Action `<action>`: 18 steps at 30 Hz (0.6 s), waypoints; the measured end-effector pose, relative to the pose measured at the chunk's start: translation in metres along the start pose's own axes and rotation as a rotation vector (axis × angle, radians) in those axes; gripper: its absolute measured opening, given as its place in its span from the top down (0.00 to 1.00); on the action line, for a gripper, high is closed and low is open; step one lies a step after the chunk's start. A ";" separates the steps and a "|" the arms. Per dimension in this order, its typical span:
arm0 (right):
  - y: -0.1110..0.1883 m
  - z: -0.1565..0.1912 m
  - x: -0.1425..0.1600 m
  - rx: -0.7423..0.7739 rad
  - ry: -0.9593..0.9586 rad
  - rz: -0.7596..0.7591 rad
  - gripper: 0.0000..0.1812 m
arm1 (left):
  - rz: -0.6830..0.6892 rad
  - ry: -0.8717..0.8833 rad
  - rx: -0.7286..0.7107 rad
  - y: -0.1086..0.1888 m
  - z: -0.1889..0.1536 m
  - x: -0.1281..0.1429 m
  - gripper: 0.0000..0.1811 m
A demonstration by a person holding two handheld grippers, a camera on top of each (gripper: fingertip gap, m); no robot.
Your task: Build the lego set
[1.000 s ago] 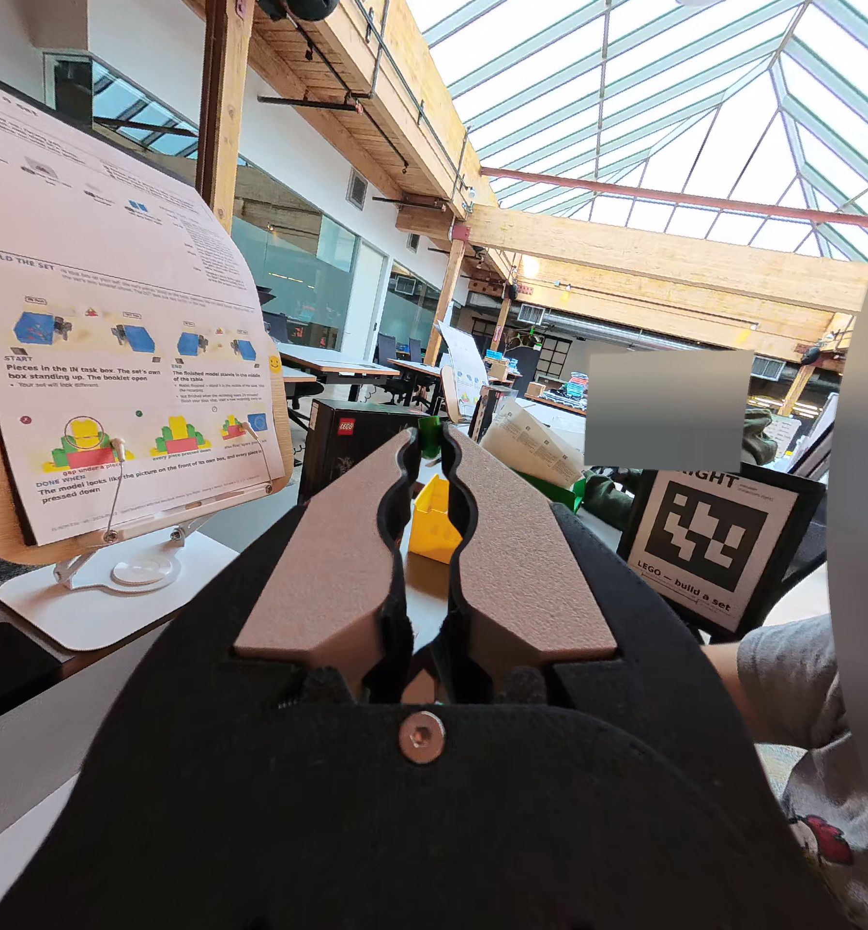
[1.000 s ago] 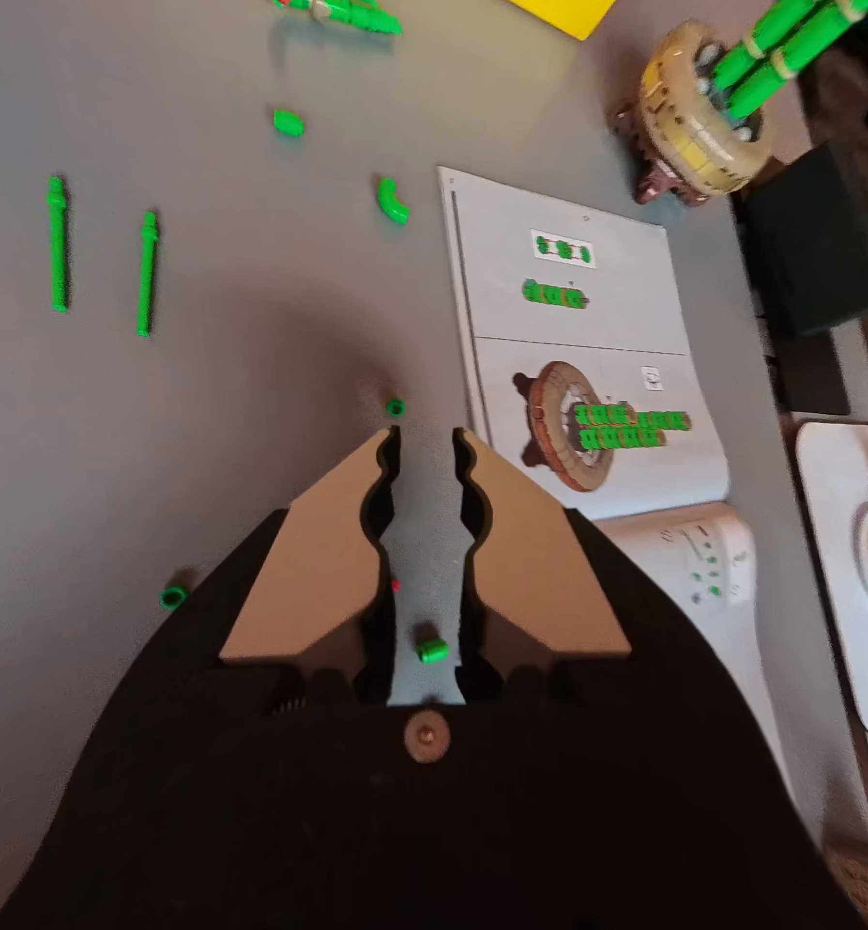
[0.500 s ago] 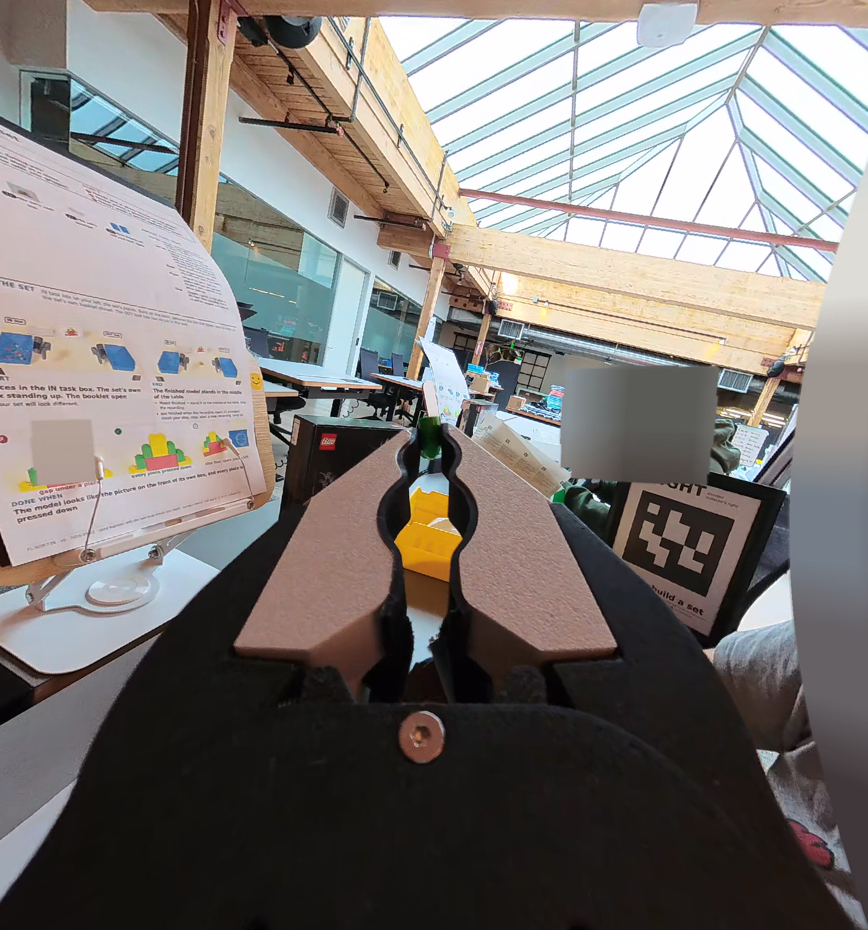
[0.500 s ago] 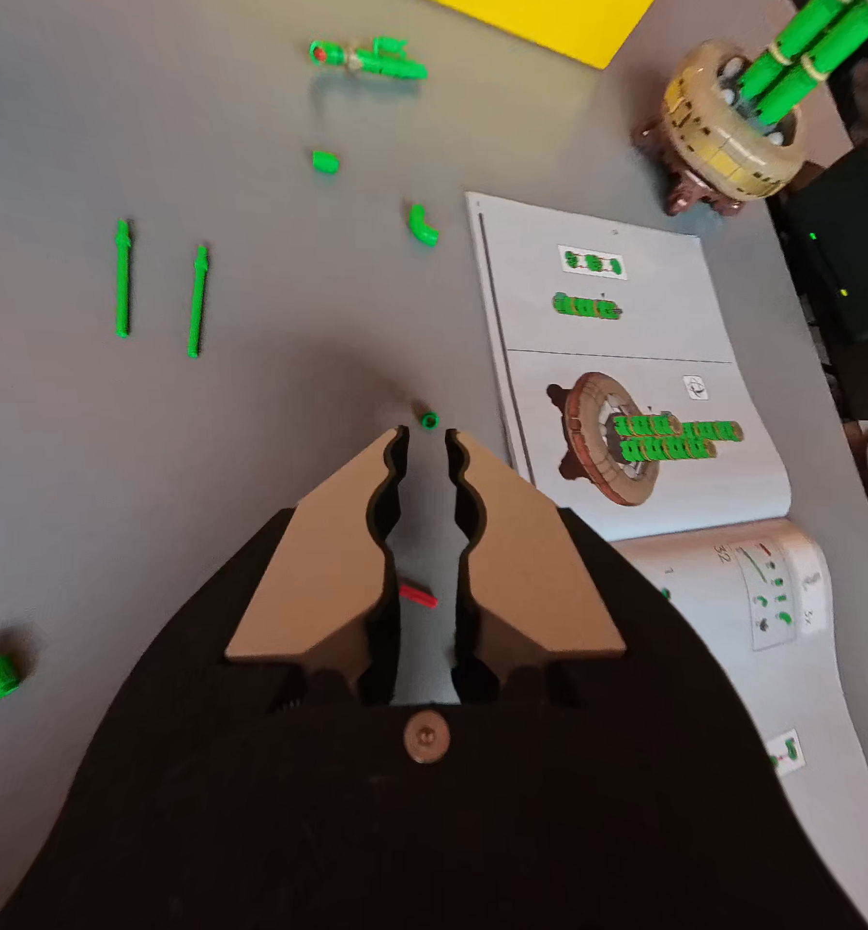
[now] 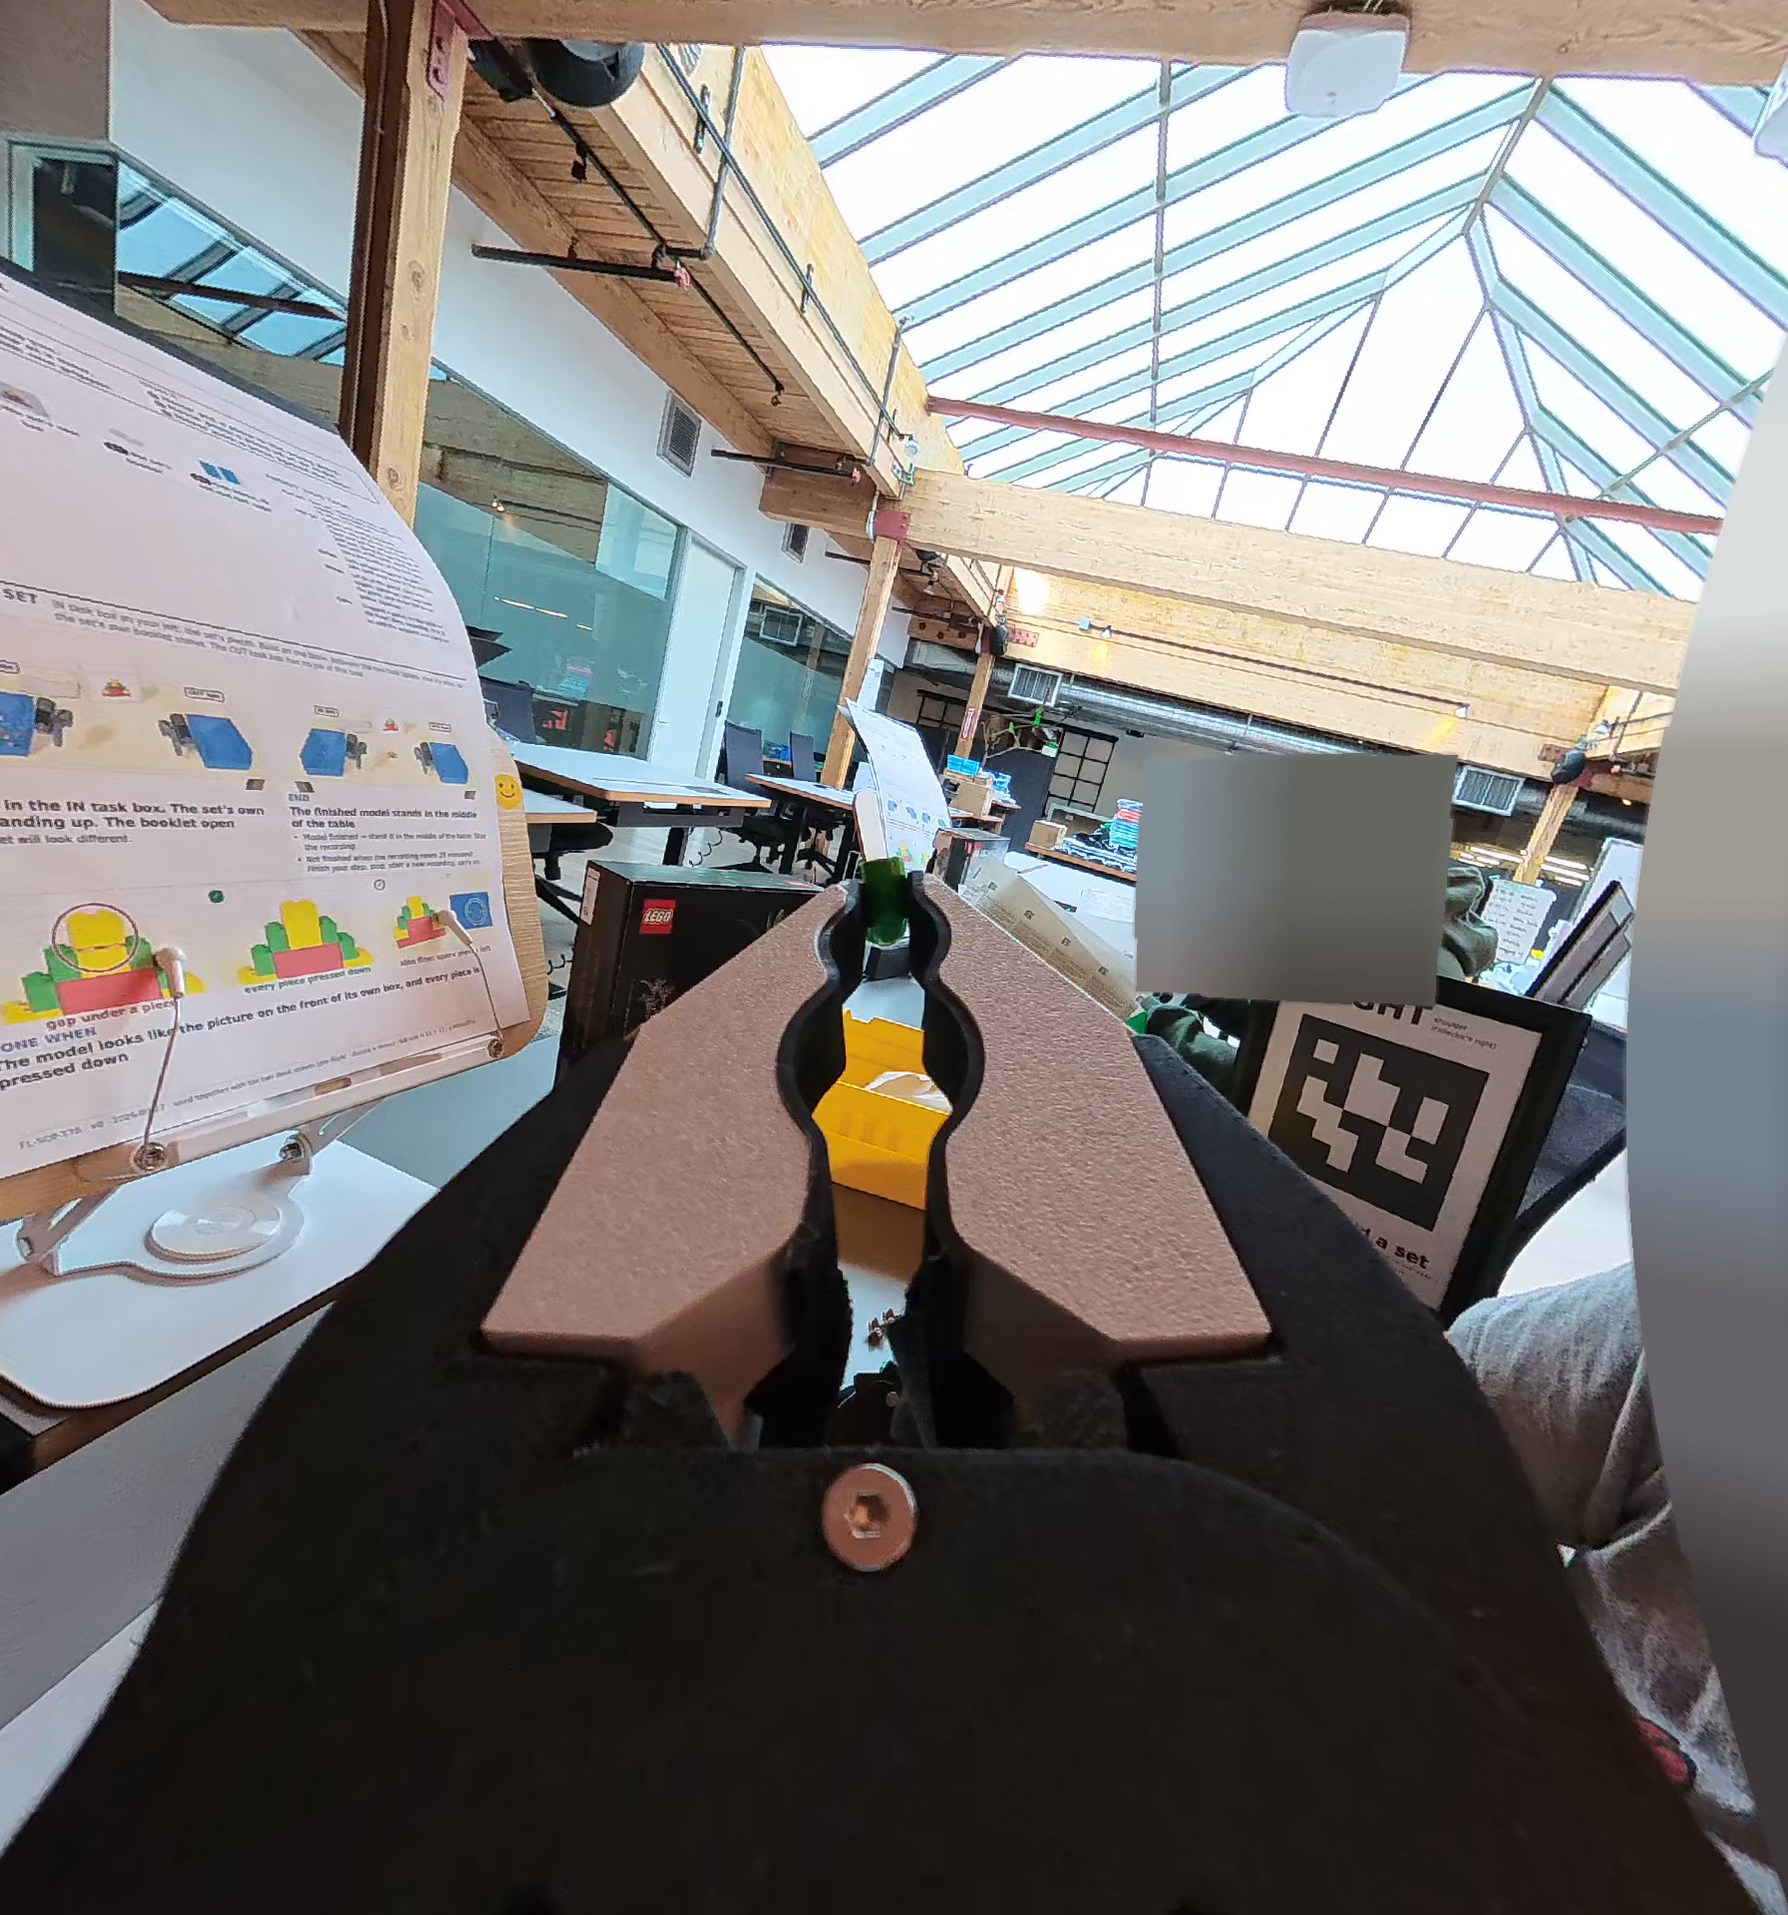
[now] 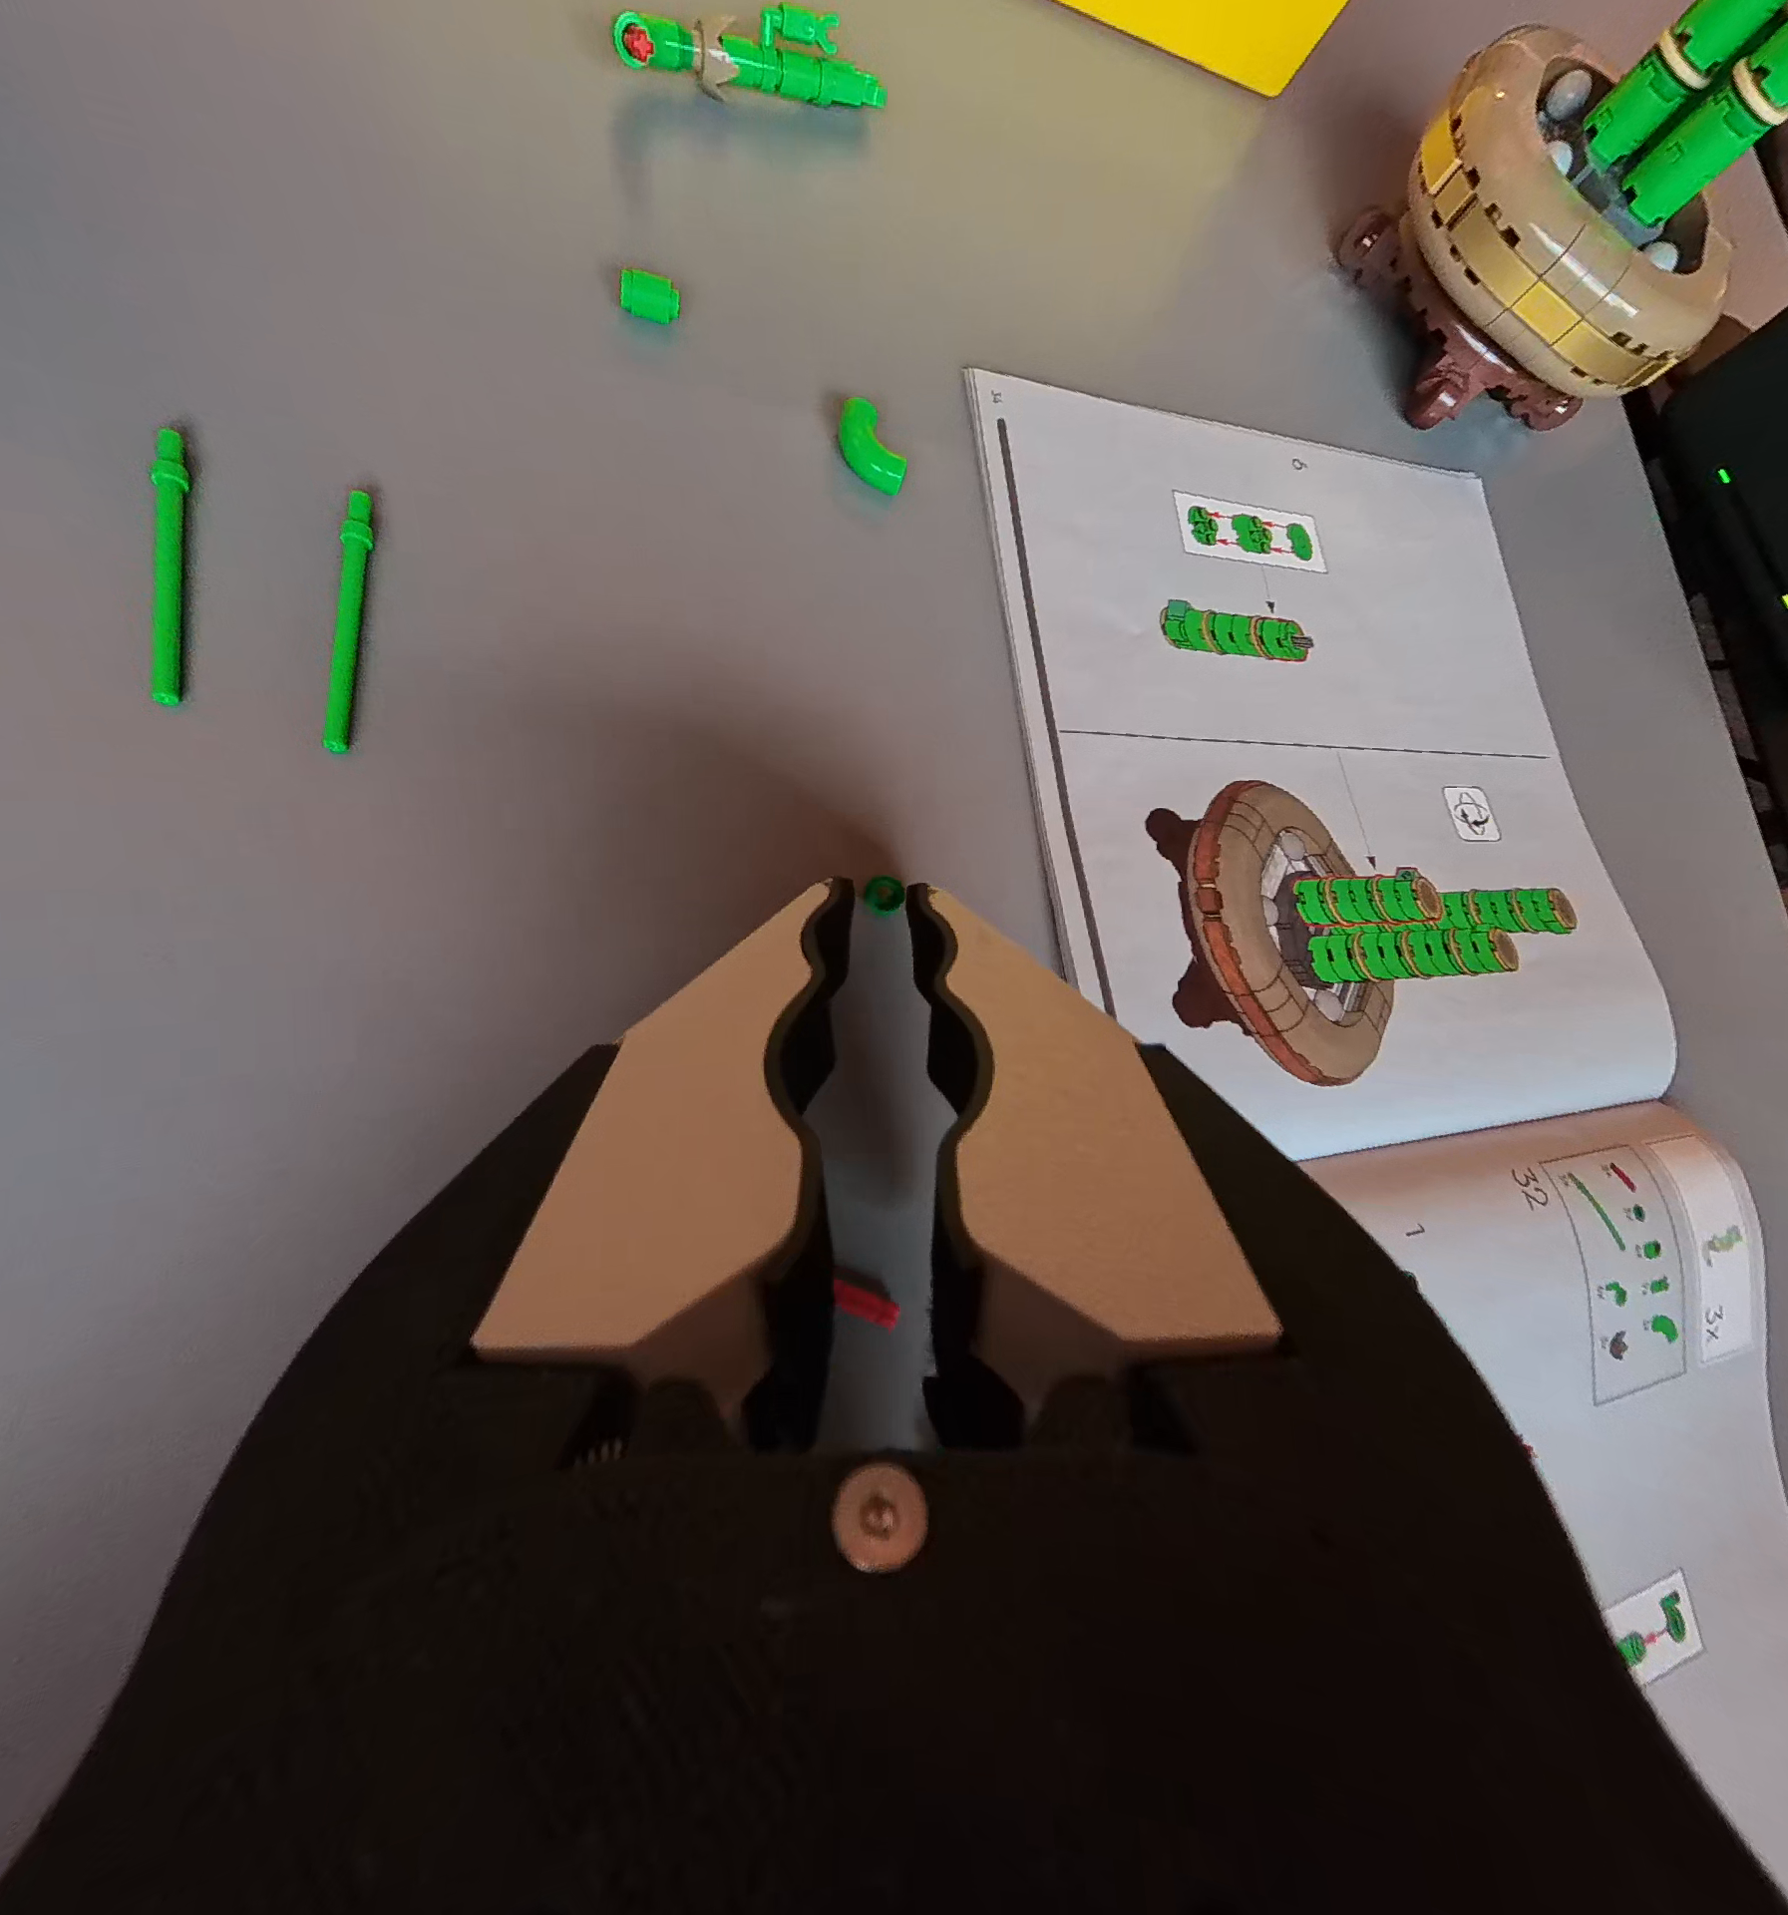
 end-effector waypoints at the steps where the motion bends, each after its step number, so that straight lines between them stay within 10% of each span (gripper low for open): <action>1: 0.000 0.000 0.000 -0.002 -0.002 -0.001 0.96 | 0.001 0.000 0.000 0.000 0.000 0.000 0.97; 11: 0.018 -0.013 -0.011 -0.015 -0.010 -0.033 0.98 | 0.049 0.019 0.001 -0.005 0.007 0.011 0.97; 18: 0.165 -0.082 -0.051 0.040 -0.189 -0.371 0.98 | 0.223 0.153 0.041 -0.032 0.033 0.070 0.98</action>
Point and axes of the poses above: each gripper's, where its closed fingertips meet, y back along the fingers, x out of its underside, z = x × y across the jaws, the point moved 7 cm from there along y, back along the fingers, and after that the axes turned 8 degrees about -z, right-handed, at the moved point
